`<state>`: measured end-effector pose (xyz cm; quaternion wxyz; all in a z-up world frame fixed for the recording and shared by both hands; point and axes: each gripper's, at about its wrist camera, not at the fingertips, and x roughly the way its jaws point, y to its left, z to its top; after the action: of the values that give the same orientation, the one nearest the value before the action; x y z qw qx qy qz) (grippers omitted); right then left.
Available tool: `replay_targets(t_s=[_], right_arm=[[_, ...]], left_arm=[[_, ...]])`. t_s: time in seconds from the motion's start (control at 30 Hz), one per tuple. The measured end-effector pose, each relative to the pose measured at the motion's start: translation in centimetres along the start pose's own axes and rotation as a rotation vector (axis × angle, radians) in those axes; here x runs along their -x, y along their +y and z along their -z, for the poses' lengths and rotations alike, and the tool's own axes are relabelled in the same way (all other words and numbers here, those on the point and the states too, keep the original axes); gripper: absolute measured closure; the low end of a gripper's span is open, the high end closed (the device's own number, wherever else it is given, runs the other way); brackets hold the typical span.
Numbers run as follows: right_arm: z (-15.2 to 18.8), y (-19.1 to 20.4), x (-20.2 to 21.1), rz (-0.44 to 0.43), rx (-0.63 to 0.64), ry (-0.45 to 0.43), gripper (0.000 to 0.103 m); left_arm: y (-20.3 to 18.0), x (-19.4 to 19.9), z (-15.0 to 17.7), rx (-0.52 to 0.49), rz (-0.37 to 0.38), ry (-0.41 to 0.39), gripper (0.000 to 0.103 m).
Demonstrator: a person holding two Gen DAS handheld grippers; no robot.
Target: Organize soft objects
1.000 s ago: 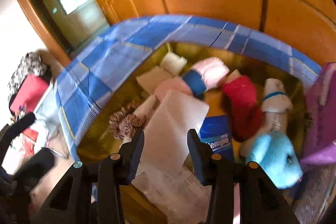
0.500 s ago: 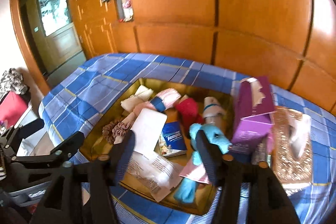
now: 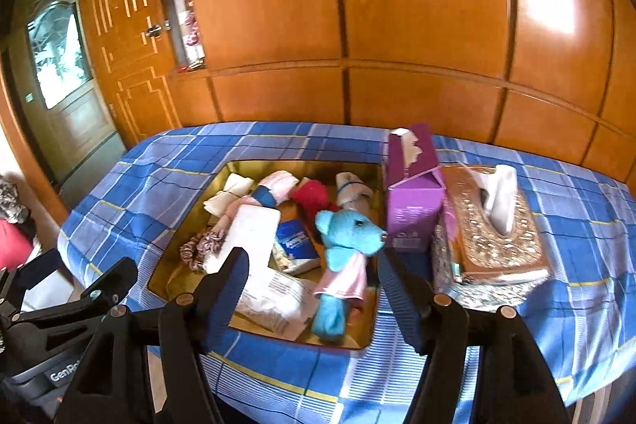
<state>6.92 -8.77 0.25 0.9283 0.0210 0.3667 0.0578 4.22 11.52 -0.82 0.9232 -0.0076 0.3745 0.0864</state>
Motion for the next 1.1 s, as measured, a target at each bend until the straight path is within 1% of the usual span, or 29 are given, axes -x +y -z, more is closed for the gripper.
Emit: replay_targets(t_s=[0.07, 0.17, 0.33, 0.43, 0.53, 0.8, 1.1], right_arm=[[0.3, -0.3, 0.7, 0.013, -0.014, -0.009, 0.035], [0.5, -0.9, 1.4, 0.010, -0.038, -0.023, 0.035], [0.3, -0.9, 2.0, 0.042, -0.042, -0.016, 0.035], [0.2, -1.0, 2.2, 0.036, -0.050, -0.007, 0.035], [0.2, -0.9, 2.2, 0.041, -0.040, 0.006, 0.035], [0.5, -0.7, 1.9, 0.030, -0.038, 0.019, 0.035], [0.5, -0.9, 1.6, 0.035, -0.043, 0.030, 0.035]], left_arm=[[-0.1, 0.3, 0.1, 0.002, -0.007, 0.002, 0.000], [-0.1, 0.7, 0.3, 0.008, -0.020, -0.005, 0.000], [0.2, 1.5, 0.2, 0.015, -0.013, -0.005, 0.000], [0.2, 1.9, 0.1, 0.013, -0.023, -0.021, 0.000], [0.4, 2.1, 0.0, 0.015, -0.036, -0.031, 0.000], [0.4, 1.5, 0.0, 0.008, -0.044, -0.007, 0.000], [0.3, 1.6, 0.2, 0.001, -0.047, -0.012, 0.000]])
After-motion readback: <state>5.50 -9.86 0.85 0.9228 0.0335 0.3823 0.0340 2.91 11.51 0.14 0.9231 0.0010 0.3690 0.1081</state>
